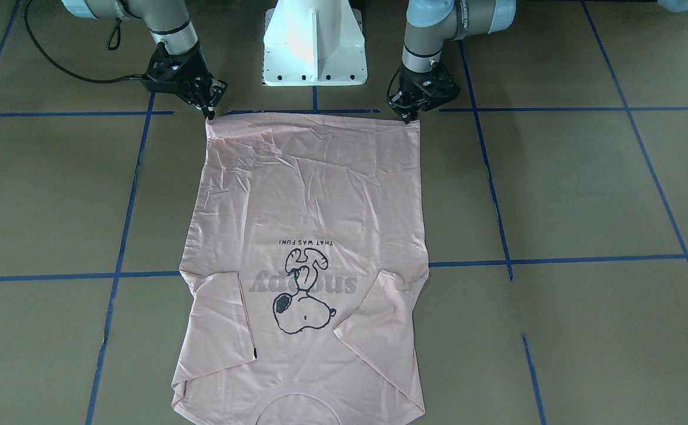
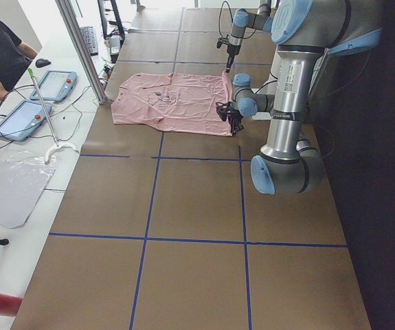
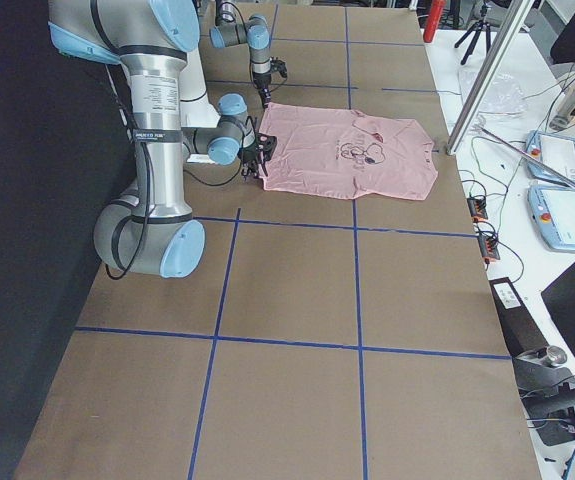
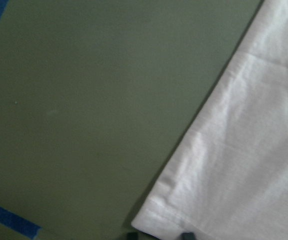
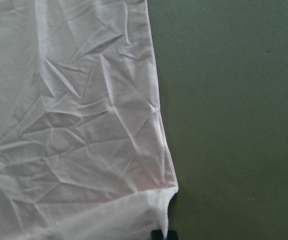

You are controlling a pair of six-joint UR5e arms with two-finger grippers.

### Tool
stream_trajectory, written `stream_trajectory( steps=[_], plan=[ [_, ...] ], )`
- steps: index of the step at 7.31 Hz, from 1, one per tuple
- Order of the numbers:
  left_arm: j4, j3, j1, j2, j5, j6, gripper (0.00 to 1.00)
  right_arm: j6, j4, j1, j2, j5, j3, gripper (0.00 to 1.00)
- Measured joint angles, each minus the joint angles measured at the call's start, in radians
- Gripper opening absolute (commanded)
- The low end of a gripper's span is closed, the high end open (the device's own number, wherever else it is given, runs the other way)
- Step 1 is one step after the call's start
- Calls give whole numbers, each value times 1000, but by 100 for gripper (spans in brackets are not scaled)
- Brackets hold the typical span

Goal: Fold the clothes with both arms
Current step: 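Grasp both hem corners with the left and right grippers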

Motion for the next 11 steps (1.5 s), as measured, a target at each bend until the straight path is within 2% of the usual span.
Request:
stream_trajectory(
  steps=[1, 2, 7, 8, 9, 10, 11],
  plan=[
    [0, -5, -2, 0, 0, 1, 85, 0, 0, 0, 0, 0, -1, 0],
    [-1, -10, -6, 0, 0, 4, 98, -1, -1, 0, -1, 0, -1, 0],
    [-1, 0, -38, 2, 18, 15, 99, -1, 0, -1, 0, 0, -7, 0],
    [-1, 4, -38, 3, 21, 15, 89, -1, 0, -1, 0, 0, -7, 0],
    [-1, 7, -38, 3, 22, 14, 75, -1, 0, -1, -1, 0, -7, 0],
    [-1, 11, -36, 4, 23, 10, 55, -1, 1, -1, -1, 0, -6, 0],
    [-1, 12, -33, 5, 23, 7, 41, -1, 1, -1, 0, 0, -5, 0]
  ],
)
